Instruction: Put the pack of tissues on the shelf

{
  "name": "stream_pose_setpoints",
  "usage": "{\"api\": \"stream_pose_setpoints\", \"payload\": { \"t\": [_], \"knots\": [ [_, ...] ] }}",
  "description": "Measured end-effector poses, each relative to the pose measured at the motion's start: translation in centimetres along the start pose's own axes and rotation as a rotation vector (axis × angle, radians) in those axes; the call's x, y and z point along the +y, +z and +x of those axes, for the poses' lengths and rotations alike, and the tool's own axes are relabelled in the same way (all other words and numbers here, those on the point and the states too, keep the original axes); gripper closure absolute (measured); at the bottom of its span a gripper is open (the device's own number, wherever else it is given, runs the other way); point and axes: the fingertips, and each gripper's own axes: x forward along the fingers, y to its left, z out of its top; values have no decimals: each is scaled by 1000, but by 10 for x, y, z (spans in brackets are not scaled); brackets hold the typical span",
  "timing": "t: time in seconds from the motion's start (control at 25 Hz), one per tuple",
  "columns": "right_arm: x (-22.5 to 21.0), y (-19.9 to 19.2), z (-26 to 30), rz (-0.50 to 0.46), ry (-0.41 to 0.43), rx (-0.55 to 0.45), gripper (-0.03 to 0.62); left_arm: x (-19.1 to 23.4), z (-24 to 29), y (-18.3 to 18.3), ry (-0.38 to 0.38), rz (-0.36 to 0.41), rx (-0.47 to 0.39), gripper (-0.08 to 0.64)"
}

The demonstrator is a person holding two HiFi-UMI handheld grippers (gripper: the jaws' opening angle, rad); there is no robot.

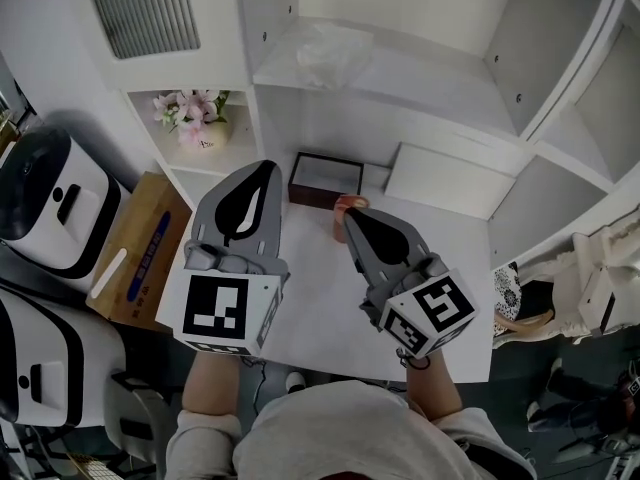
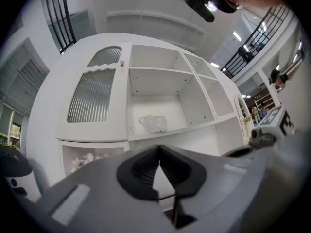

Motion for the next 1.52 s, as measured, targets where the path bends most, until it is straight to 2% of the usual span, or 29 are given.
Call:
{"api": "stream_pose_setpoints", "payload": {
  "t": [0.2, 0.4, 0.8, 1.0, 1.52],
  "knots": [
    [20, -5, 0, -4, -14, 6, 591, 1, -22, -8, -25, -6, -4, 560],
    [36, -10, -3, -7, -33, 14, 592, -1, -40, -19, -64, -64, 30, 560],
    [62, -22, -17, 11, -85, 28, 591, -16, -72, -38, -152, -70, 59, 560],
    [75, -29, -28, 21, -116, 31, 592, -24, -87, -44, -194, -59, 41, 560],
    [103, -42, -55, 29, -180, 43, 592, -42, -126, -62, -279, -125, 62, 560]
  ]
}}
